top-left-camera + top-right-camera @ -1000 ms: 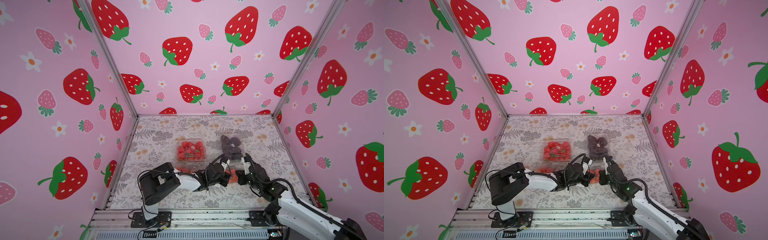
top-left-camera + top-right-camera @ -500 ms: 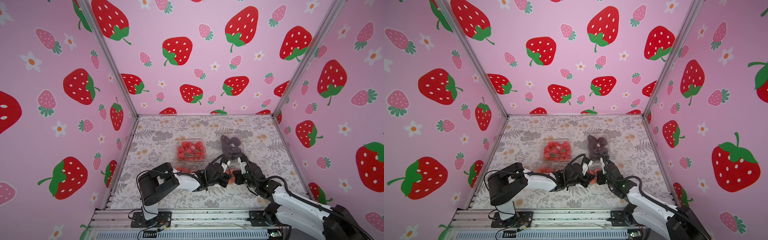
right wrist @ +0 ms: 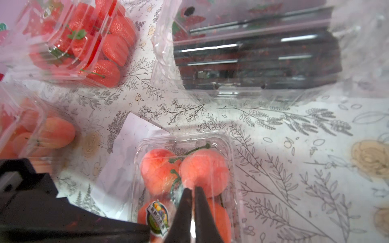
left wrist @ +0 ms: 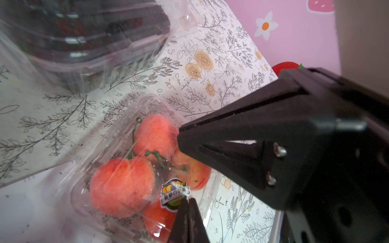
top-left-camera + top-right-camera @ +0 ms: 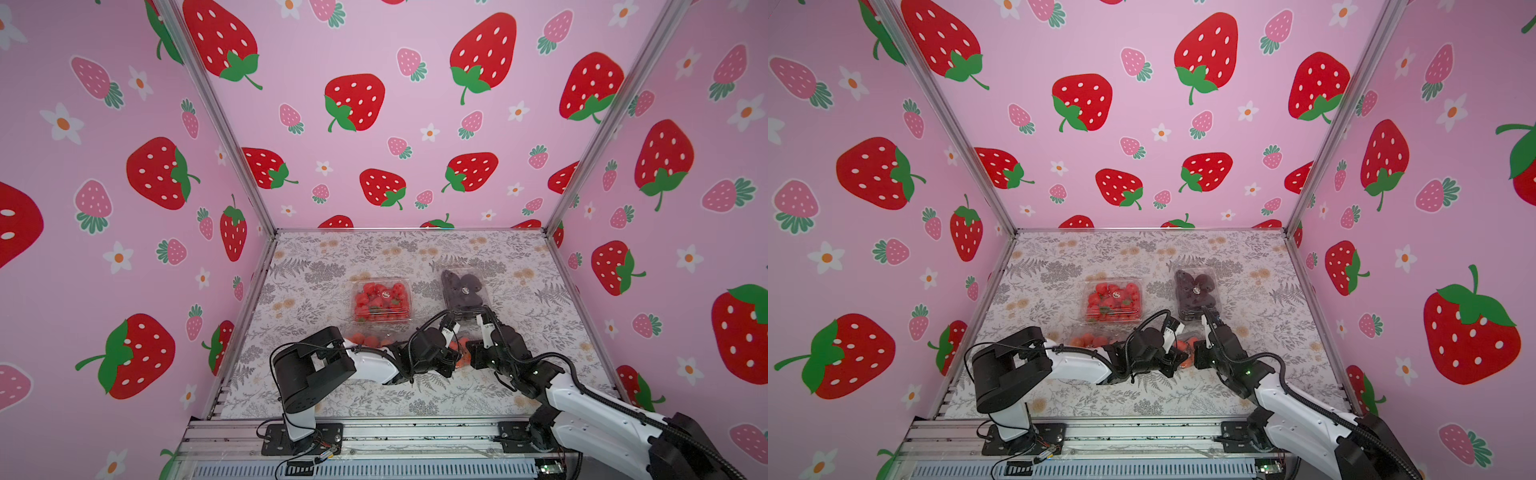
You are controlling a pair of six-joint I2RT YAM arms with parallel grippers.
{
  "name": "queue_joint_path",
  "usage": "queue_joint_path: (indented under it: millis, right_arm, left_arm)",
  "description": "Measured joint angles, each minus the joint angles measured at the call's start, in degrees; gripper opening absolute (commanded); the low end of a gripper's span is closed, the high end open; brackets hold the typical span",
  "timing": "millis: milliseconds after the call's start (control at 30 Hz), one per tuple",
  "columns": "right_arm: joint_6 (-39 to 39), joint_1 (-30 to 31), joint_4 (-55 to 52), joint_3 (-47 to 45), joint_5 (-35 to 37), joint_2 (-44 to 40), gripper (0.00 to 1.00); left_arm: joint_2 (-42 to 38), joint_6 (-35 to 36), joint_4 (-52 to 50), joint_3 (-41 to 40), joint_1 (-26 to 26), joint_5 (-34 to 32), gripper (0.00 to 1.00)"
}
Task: Label fruit boxes
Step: Stick the label on the fruit box, then reset both arms
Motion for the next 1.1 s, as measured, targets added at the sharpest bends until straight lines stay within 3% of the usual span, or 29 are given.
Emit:
queue_joint_path:
  millis: [33,133,167,300,333,400,500,633,767,967,1100]
  right_arm:
    - [-0.46,0.0,-0.33,0.04,0.2,-0.76,0.53]
    - [-1.75,0.0,-3.19,2.56,2.21,-2.1,0.83]
    - [-2.19,-0.02,-4.33,4.28,3.08,-2.32,0.94]
    - [-4.04,-0.98,-9.11,14.71,8.26,-2.32,0.99]
    - [-4.76,-1.7,-9.9,18.01,9.16,-1.84,0.99]
    - [-6.4,-2.99,-9.94,23.19,11.08,-0.2,0.99]
    - [-8.92,-6.97,-8.63,28.85,13.18,4.37,0.99]
    - [-13.29,-15.15,-6.4,30.08,16.44,9.62,0.99]
    - [-24.39,-21.0,0.31,25.7,21.79,10.01,0.99]
    - [-34.62,-27.08,16.44,12.37,23.5,11.02,1.0]
    - [-37.81,-28.5,30.01,5.25,21.66,18.38,0.99]
  left_arm:
    - [-0.57,0.28,-0.9,0.0,0.0,-0.22,0.1]
    - [-4.7,1.86,-5.79,0.0,-0.07,-2.08,0.18]
    - [-7.1,2.6,-7.48,0.0,-0.07,-3.04,0.27]
    - [-17.92,5.97,-13.33,1.05,0.07,-9.68,0.94]
    - [-20.76,6.82,-15.39,2.12,0.22,-12.7,0.99]
    - [-24.68,8.39,-19.45,5.27,1.57,-18.38,0.99]
    - [-28.06,12.0,-24.22,11.13,7.61,-26.21,0.99]
    - [-33.59,18.1,-24.79,10.84,22.05,-34.82,0.99]
    - [-40.33,22.34,-21.46,1.22,34.58,-39.08,0.99]
    - [-40.65,28.7,-15.17,-13.11,42.38,-41.09,0.99]
    - [-41.81,32.13,-9.09,-22.03,46.95,-39.71,0.99]
